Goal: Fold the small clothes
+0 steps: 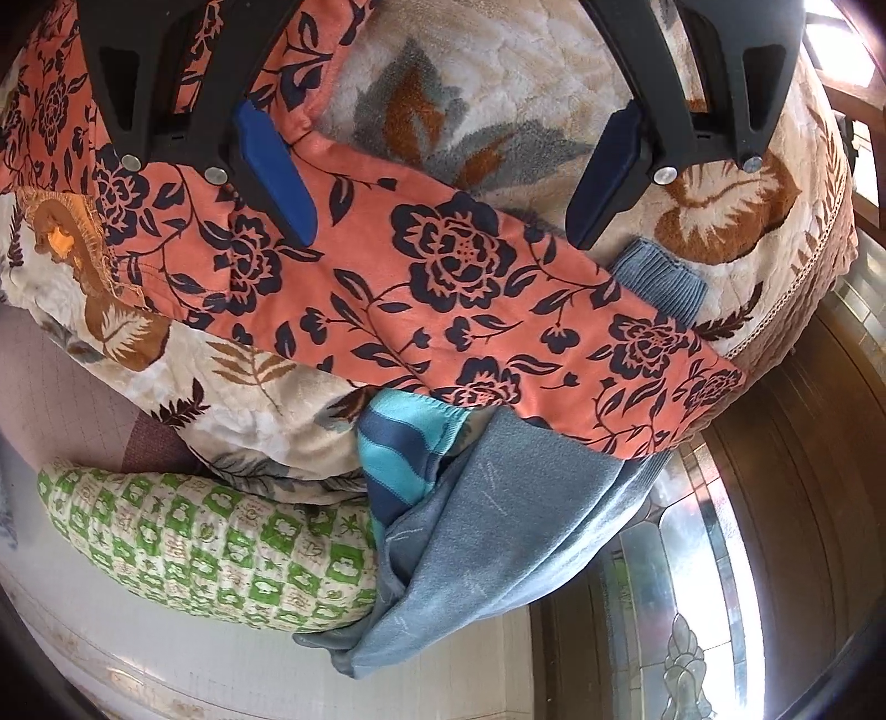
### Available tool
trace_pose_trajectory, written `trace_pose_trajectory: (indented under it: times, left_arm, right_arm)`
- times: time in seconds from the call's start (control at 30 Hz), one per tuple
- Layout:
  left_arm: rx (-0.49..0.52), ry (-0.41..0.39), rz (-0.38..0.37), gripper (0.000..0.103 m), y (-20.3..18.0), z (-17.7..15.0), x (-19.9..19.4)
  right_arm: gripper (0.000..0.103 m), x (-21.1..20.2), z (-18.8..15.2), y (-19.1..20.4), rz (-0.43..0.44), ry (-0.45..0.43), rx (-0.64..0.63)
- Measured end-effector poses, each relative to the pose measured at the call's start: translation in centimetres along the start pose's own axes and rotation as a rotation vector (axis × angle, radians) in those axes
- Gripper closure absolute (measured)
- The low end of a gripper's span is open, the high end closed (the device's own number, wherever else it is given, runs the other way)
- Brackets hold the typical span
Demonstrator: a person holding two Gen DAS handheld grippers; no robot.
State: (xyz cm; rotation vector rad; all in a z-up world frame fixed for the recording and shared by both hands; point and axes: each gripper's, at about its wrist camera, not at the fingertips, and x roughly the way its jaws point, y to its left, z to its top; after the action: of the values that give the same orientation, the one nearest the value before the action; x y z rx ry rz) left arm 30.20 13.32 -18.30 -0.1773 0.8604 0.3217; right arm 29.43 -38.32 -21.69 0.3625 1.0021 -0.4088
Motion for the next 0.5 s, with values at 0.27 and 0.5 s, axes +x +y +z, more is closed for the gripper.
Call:
trace_pose_trajectory:
  times: [0.27,0.5]
  left_arm:
    - [-0.160,0.029,0.018,0.011,5.1,0.8,0.2]
    - [-0.241,0.037,0.031,0.011,10.4,1.2,0.2]
  right_arm:
    - [0.064,-6.5,-0.1,11.0,0.204,-0.082,-0.241]
    - [0.064,1.1,-3.9,20.2,0.307,0.223,-0.139]
